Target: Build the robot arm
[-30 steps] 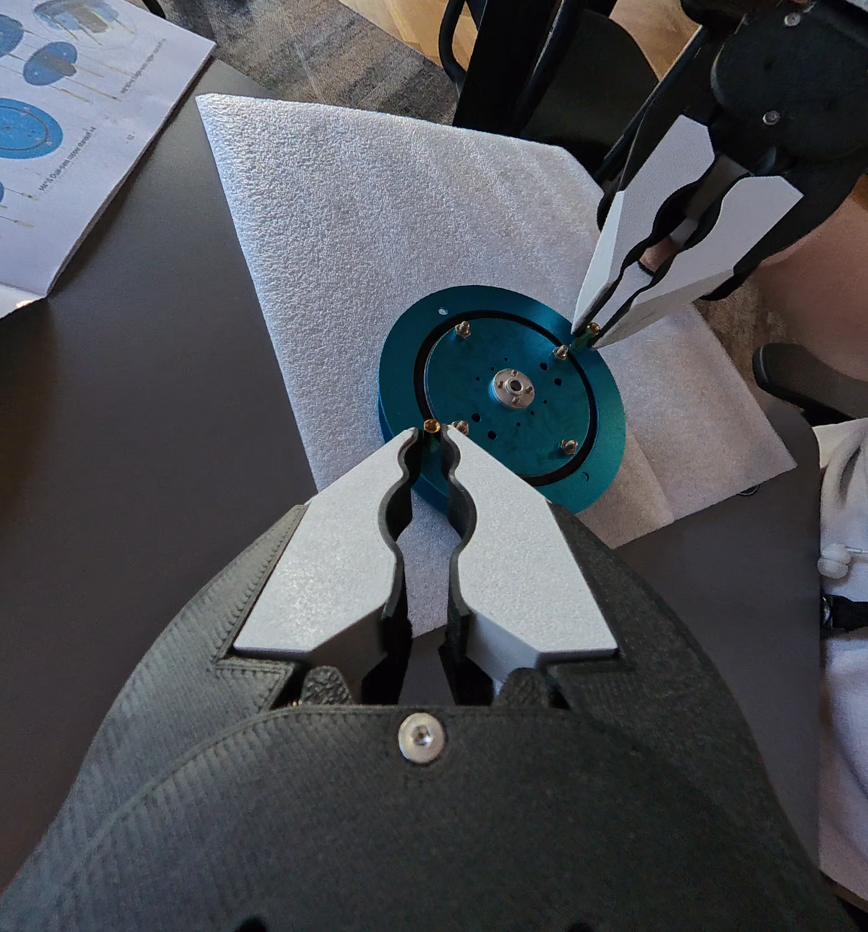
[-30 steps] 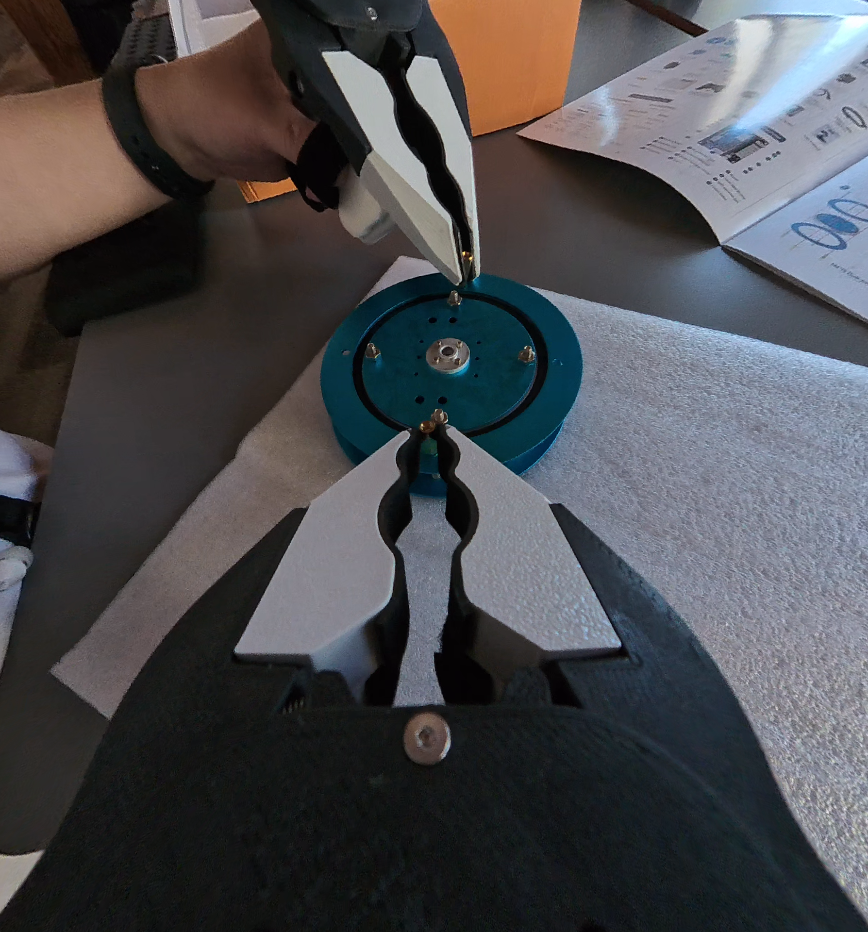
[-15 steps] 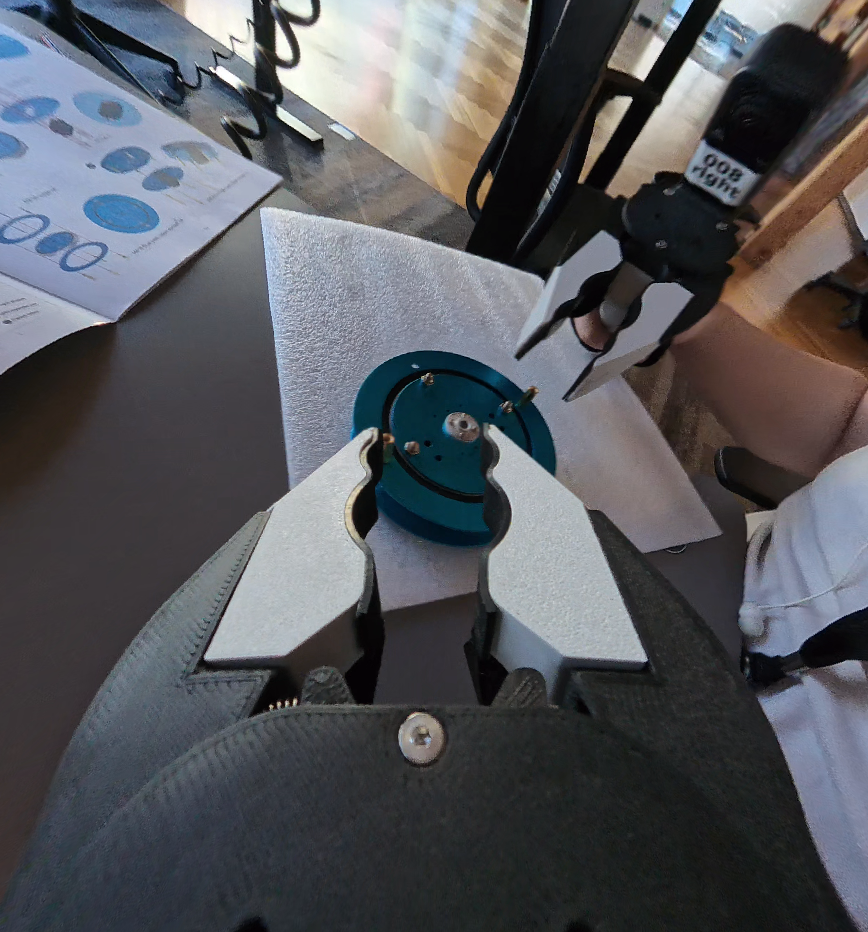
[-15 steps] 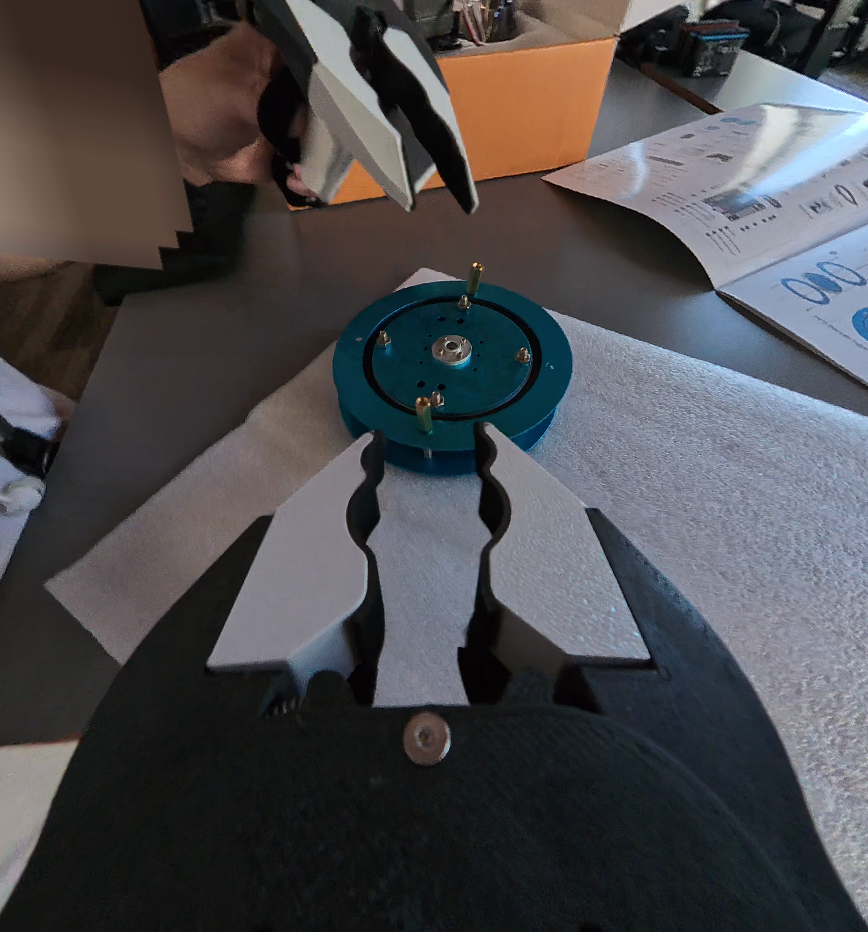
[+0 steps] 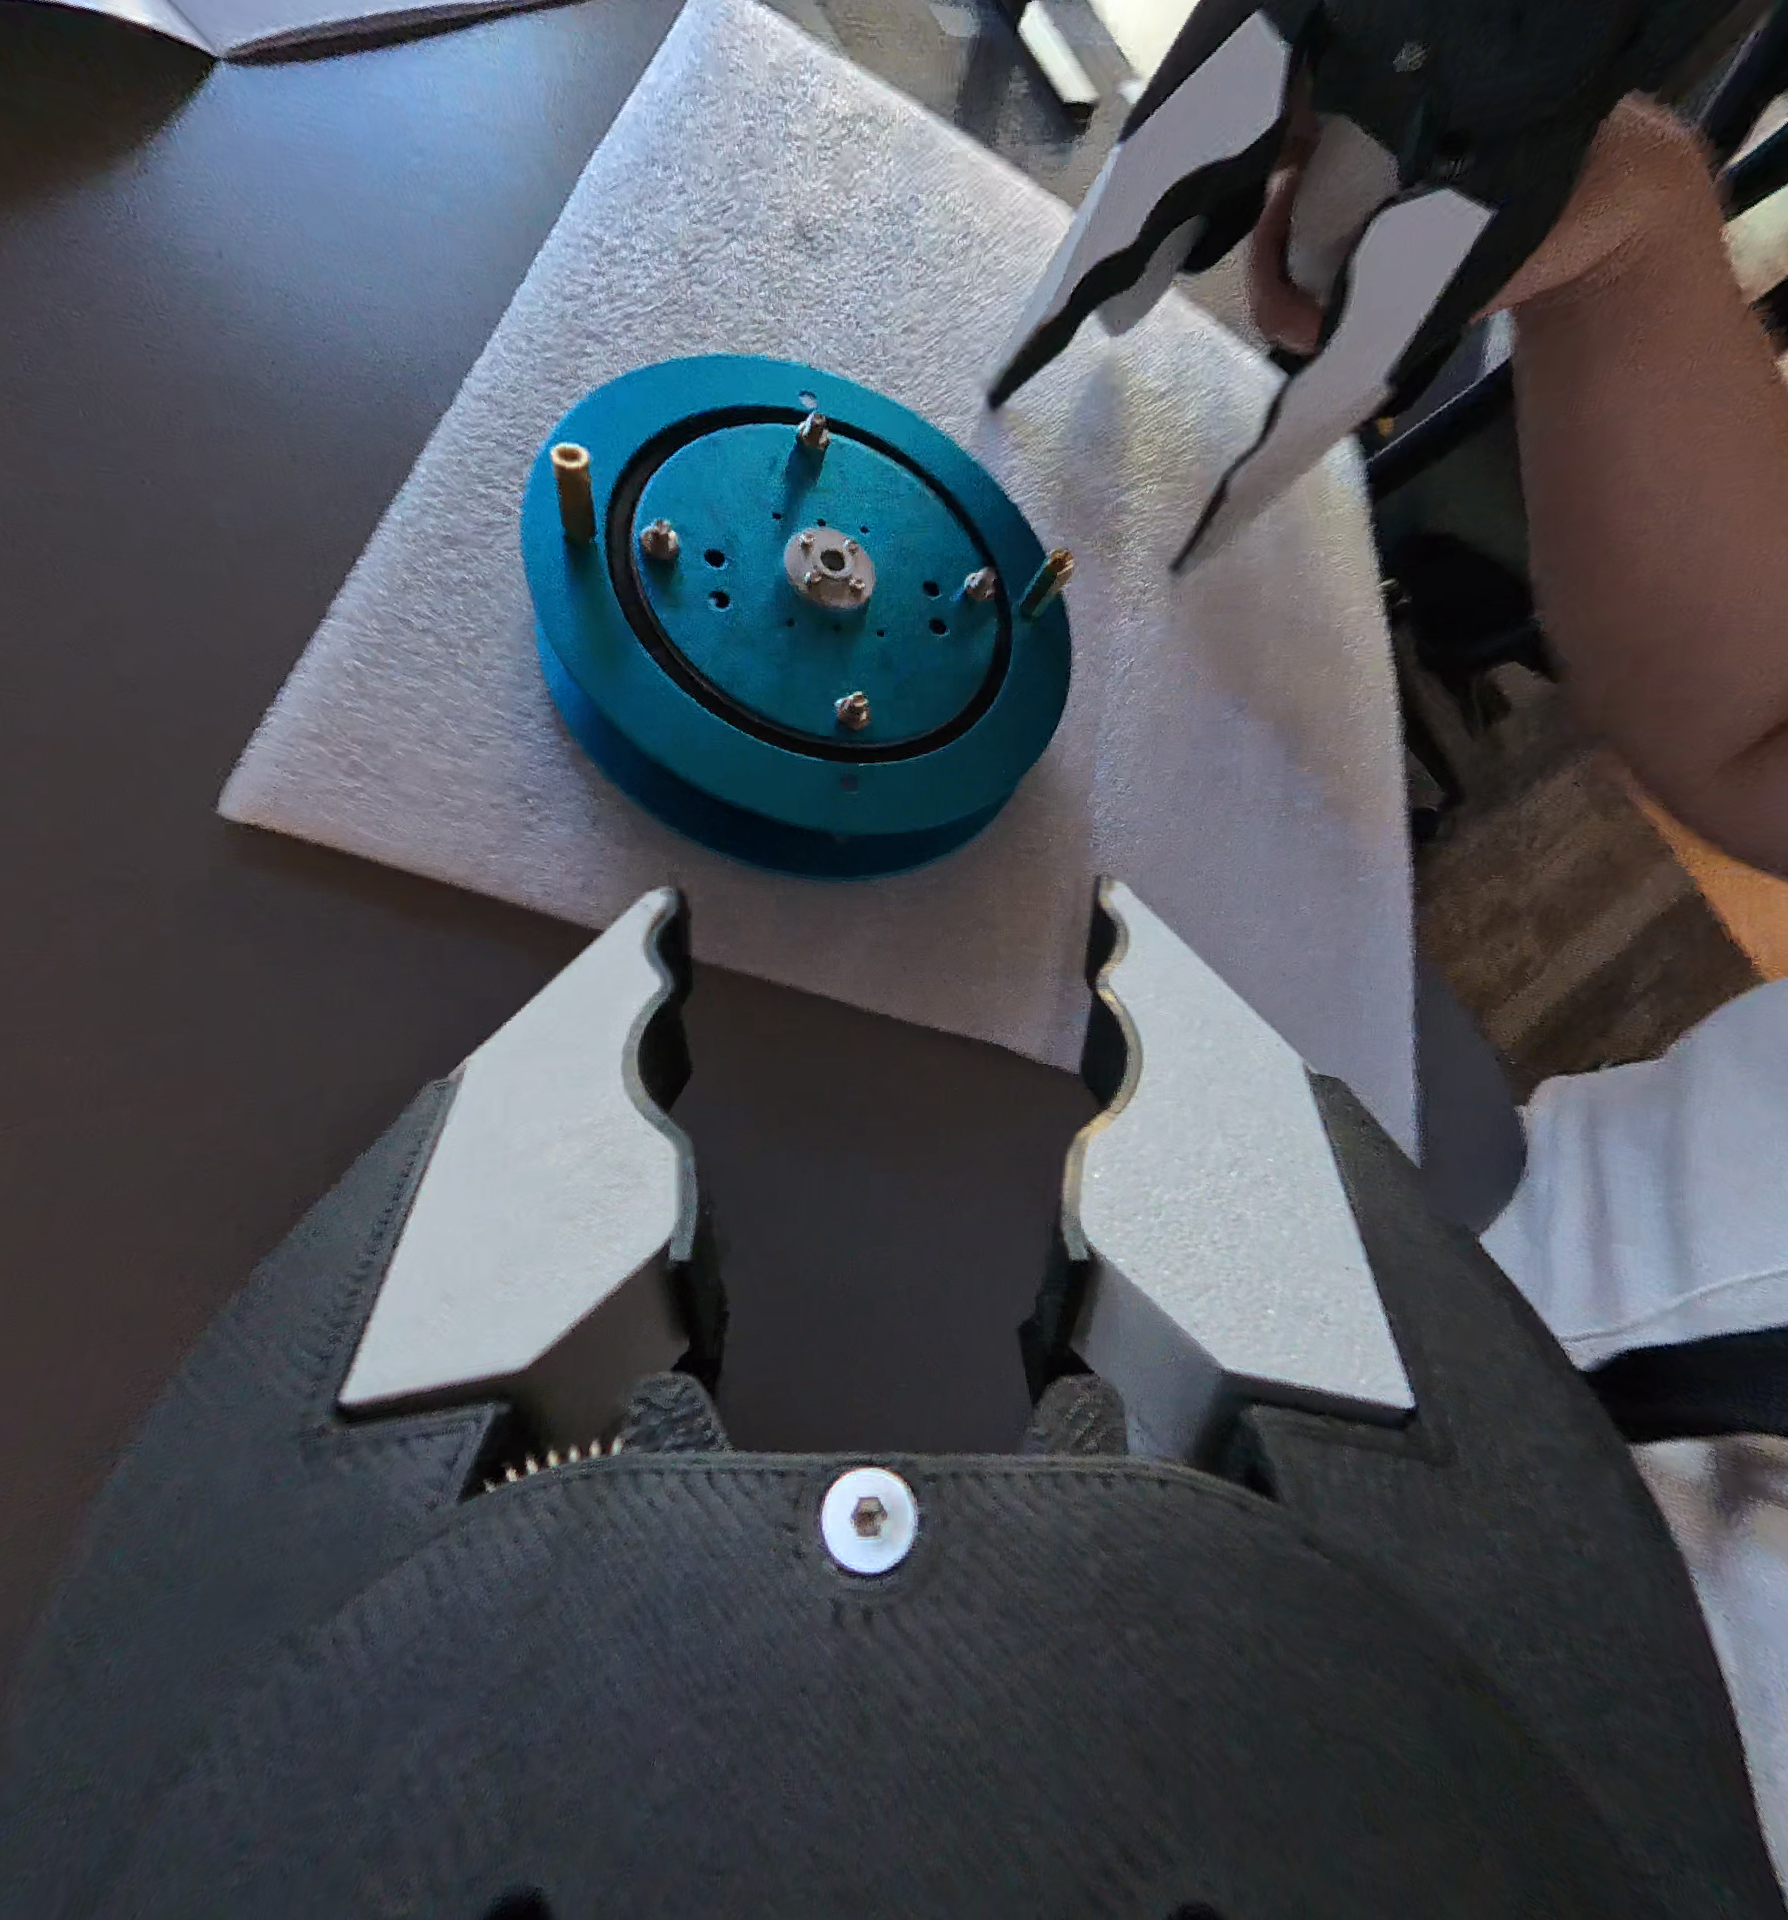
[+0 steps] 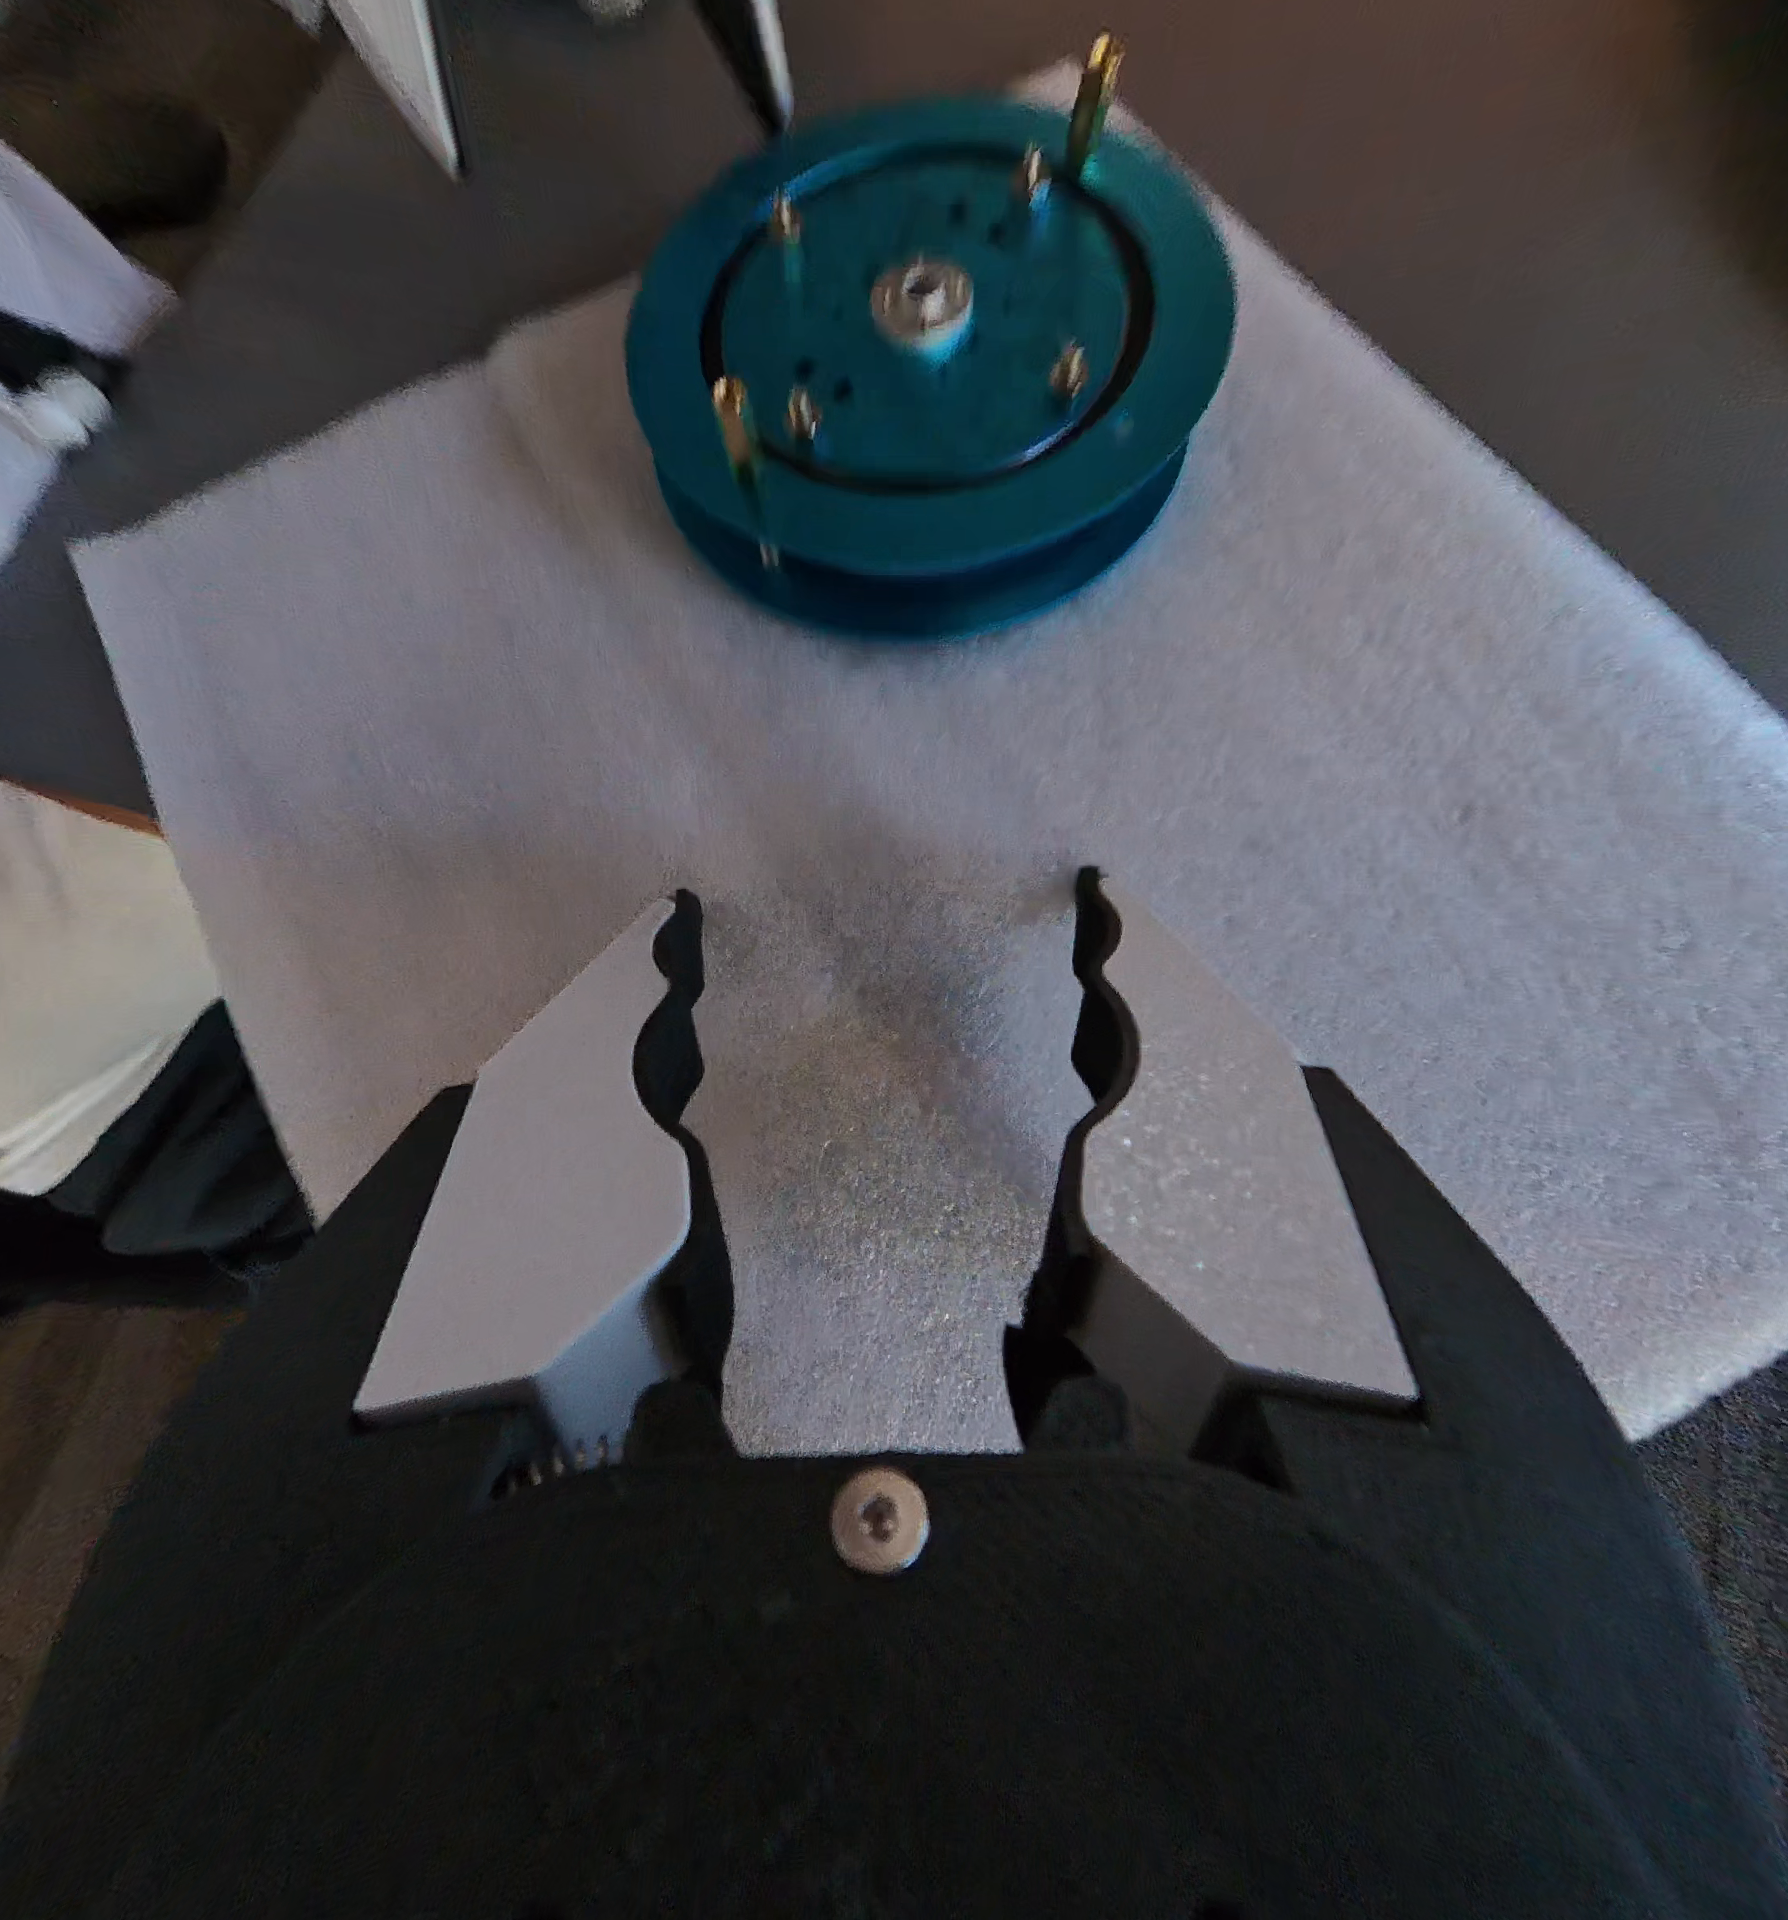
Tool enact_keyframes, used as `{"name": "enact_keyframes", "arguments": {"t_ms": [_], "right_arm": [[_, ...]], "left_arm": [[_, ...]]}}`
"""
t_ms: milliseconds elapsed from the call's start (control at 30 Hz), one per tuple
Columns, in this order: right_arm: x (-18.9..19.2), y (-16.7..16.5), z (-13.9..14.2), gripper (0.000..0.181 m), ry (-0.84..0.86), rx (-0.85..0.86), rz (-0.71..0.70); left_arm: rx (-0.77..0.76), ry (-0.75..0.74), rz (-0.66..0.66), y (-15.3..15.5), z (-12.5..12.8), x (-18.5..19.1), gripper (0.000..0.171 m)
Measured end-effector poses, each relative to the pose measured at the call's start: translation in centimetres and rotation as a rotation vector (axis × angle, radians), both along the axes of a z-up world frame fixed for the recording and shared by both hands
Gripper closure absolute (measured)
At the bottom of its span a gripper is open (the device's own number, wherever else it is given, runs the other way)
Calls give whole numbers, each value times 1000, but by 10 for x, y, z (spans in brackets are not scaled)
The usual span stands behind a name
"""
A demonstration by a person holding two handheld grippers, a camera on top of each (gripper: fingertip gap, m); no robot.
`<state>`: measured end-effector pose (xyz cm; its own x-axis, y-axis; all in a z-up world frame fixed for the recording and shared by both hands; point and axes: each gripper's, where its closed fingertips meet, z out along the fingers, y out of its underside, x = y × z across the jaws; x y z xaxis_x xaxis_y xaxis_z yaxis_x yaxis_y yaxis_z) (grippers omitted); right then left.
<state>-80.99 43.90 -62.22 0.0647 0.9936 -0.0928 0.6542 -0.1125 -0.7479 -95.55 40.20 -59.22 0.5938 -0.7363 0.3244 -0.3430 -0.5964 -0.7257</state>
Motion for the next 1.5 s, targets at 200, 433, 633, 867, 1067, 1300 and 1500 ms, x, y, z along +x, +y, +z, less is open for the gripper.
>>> {"name": "enact_keyframes", "arguments": {"t_ms": [200,433,633,867,1067,1300,1500], "right_arm": [[-3,-3,-2,112,23,29,-93],[-16,-12,-2,112,30,10,-289],[-44,-23,-1,112,8,10,-482],[-68,-38,-1,110,2,31,-662],[-73,-46,1,106,10,19,-699],[-82,-27,46,117,279,68,-434],[-80,12,50,132,327,26,-293]], "left_arm": [[94,193,-43,16,-26,-3,83],[225,331,-129,35,-34,-18,73],[134,309,-171,54,-34,-44,78],[99,243,-219,55,-27,-57,83],[74,51,-202,40,-3,-57,102],[152,-23,-195,48,15,-57,113],[184,5,-244,58,15,-50,114]]}}
